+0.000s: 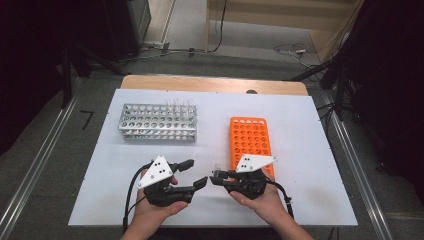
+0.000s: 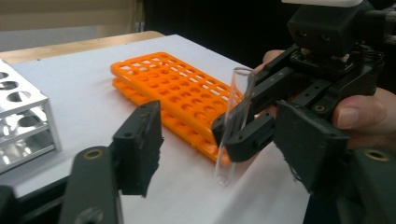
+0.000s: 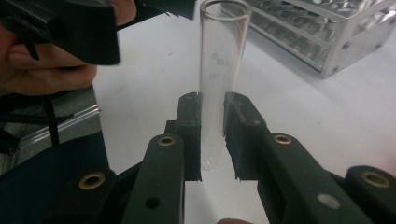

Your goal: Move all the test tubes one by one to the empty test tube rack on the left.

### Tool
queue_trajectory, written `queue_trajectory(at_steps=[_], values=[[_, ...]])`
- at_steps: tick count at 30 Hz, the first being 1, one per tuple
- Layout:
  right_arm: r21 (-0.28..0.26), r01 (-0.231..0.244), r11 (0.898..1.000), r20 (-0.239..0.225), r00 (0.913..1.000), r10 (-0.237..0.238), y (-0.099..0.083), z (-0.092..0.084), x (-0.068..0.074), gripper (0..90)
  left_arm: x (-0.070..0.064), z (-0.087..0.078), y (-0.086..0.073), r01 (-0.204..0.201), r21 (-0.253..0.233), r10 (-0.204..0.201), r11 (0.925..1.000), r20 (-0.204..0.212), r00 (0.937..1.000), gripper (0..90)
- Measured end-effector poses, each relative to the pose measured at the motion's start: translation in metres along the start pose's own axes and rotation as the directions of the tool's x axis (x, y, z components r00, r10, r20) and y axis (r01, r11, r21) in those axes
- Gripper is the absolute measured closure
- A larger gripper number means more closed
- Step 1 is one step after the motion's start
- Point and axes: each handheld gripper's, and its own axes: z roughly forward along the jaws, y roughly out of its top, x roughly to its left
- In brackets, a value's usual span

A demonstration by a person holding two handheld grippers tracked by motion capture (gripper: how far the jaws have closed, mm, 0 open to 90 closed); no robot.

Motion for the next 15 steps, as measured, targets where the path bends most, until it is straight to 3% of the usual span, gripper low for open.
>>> queue_trajectory(at_steps=[5,15], values=[[0.010,0.017,1.000,-0.021,0.9996,-0.017,0.001,0.006,0.008,73.9,-0.006,0.005,0.000,-0.012,0.001,0.012,0.9999,0.028,0.9995,46.5],[0.014,0.033,0.999,-0.056,0.9979,-0.032,0.004,0.013,0.021,73.8,-0.011,0.009,0.000,-0.032,-0.006,0.032,0.9995,0.042,0.9986,66.8]])
